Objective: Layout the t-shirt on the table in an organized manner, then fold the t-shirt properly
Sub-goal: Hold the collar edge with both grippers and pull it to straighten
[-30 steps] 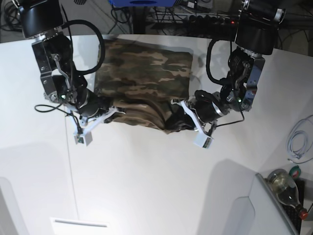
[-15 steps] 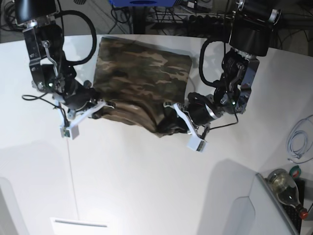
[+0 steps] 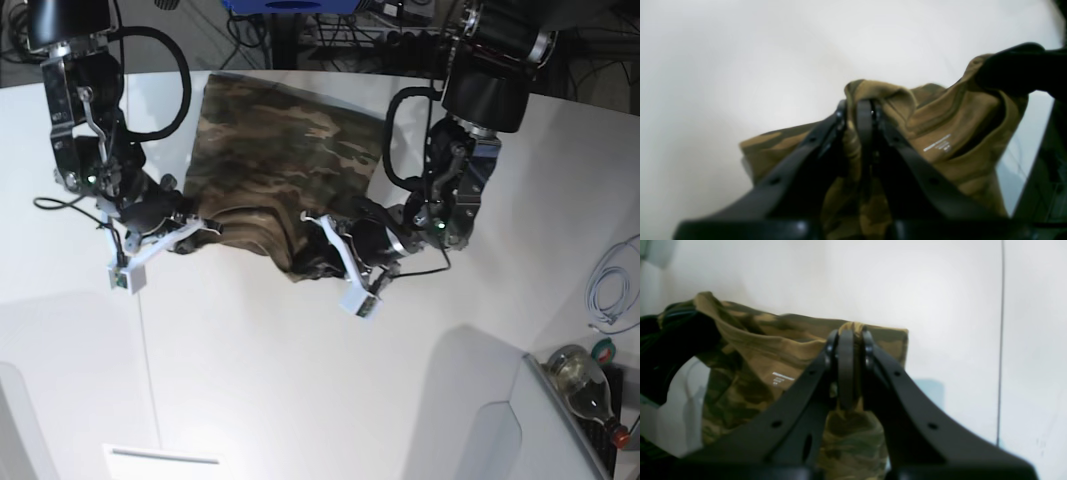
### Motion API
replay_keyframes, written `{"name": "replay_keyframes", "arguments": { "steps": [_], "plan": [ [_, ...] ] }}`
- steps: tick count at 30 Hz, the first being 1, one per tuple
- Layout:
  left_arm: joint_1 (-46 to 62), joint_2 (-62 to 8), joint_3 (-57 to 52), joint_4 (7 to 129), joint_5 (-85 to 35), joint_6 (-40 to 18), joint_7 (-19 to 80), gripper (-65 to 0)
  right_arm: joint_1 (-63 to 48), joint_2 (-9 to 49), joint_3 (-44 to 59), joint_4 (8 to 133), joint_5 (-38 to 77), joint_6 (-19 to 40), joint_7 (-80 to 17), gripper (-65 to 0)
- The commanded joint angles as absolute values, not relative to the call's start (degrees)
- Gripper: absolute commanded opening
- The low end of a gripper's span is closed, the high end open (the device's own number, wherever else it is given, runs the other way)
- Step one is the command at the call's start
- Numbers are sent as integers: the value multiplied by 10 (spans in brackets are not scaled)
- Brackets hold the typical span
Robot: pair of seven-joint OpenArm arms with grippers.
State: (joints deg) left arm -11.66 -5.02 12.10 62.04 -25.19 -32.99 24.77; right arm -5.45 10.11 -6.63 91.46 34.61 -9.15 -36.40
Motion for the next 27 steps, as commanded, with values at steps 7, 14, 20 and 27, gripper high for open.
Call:
{"name": "replay_keyframes", "arguments": {
  "steps": [7, 14, 20, 27],
  "plan": [
    [-130, -33, 92, 622, -204, -334, 233, -650, -31, 116, -64, 904, 350, -90, -352, -650],
    [-131, -36, 92, 622, -203, -334, 233, -650, -22, 116, -64, 874, 350, -90, -332, -650],
    [-145, -37, 92, 604, -203, -334, 233, -650, -19, 116, -65, 858, 350, -90, -319, -650],
    [-145, -37, 92, 602, -203, -334, 233, -650, -17, 116, -65, 858, 350, -90, -319, -641]
  ]
}}
